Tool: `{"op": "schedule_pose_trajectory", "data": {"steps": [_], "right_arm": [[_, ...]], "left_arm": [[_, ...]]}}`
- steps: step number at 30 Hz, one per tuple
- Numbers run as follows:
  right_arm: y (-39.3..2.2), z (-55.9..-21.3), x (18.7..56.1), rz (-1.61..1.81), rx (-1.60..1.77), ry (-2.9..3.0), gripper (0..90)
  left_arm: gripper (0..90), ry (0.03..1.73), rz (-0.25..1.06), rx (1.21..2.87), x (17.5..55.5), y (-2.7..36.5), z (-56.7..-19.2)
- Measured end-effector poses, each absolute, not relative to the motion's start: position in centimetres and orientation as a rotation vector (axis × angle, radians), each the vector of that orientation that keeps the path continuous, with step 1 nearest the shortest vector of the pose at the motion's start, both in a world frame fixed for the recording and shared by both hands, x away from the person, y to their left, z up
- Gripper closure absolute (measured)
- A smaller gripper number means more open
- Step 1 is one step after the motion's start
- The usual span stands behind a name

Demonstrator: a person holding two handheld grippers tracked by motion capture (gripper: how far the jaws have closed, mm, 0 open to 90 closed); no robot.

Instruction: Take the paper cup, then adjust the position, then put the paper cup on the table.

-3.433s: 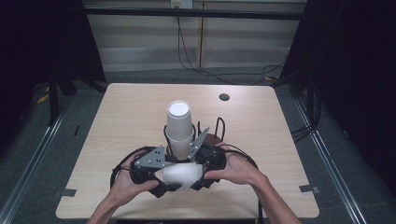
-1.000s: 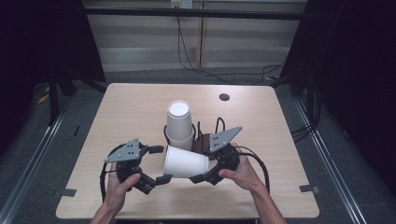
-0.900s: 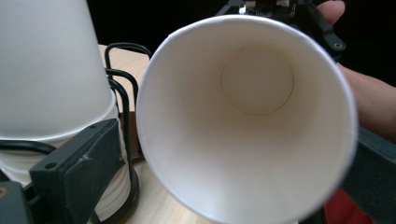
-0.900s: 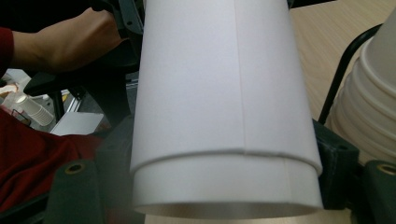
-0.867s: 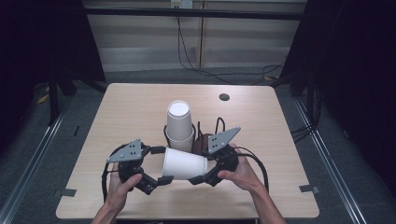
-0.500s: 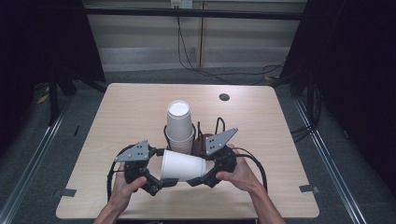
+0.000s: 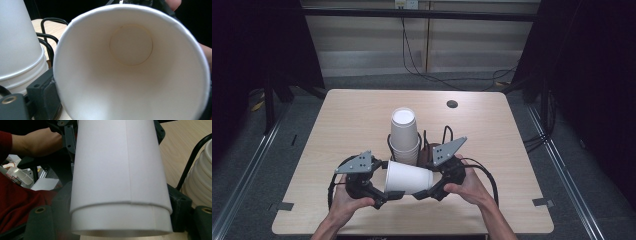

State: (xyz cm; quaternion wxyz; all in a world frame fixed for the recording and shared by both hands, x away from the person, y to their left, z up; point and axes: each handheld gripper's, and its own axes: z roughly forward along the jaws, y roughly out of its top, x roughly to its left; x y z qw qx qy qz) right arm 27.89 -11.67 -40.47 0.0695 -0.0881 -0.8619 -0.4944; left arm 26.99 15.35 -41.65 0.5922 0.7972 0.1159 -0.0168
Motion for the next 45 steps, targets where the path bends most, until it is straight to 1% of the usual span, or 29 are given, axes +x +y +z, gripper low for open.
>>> {"op": "schedule_pose_trajectory", "data": {"steps": [3,8,13,15,18,37,45], "right_arm": [[-11.8,-40.5,27.9,-1.501,-0.260,-2.595,25.8],[-12.1,-40.6,28.0,-1.511,-0.260,-2.596,24.0],[-11.8,-40.7,28.0,-1.499,-0.257,-2.602,22.9],[-11.7,-40.8,28.0,-1.500,-0.257,-2.608,20.9],[-11.5,-40.9,28.0,-1.489,-0.274,-2.624,14.1],[-13.3,-40.9,27.9,-1.532,-0.458,-2.660,14.2],[-13.8,-40.7,28.0,-1.558,-0.493,-2.668,14.2]], "left_arm": [[8.9,0.265,-0.037,1.851,26.9,15.3,-41.6],[14.2,0.245,-0.044,1.842,26.9,15.4,-41.4],[14.9,0.244,-0.034,1.851,26.8,15.6,-41.3],[15.2,0.243,-0.042,1.849,26.8,15.7,-41.2],[15.2,0.247,-0.033,1.860,26.7,15.8,-41.1],[15.0,0.376,0.031,1.889,27.2,18.3,-40.5],[15.0,0.435,0.060,1.947,27.7,19.0,-40.7]]}}
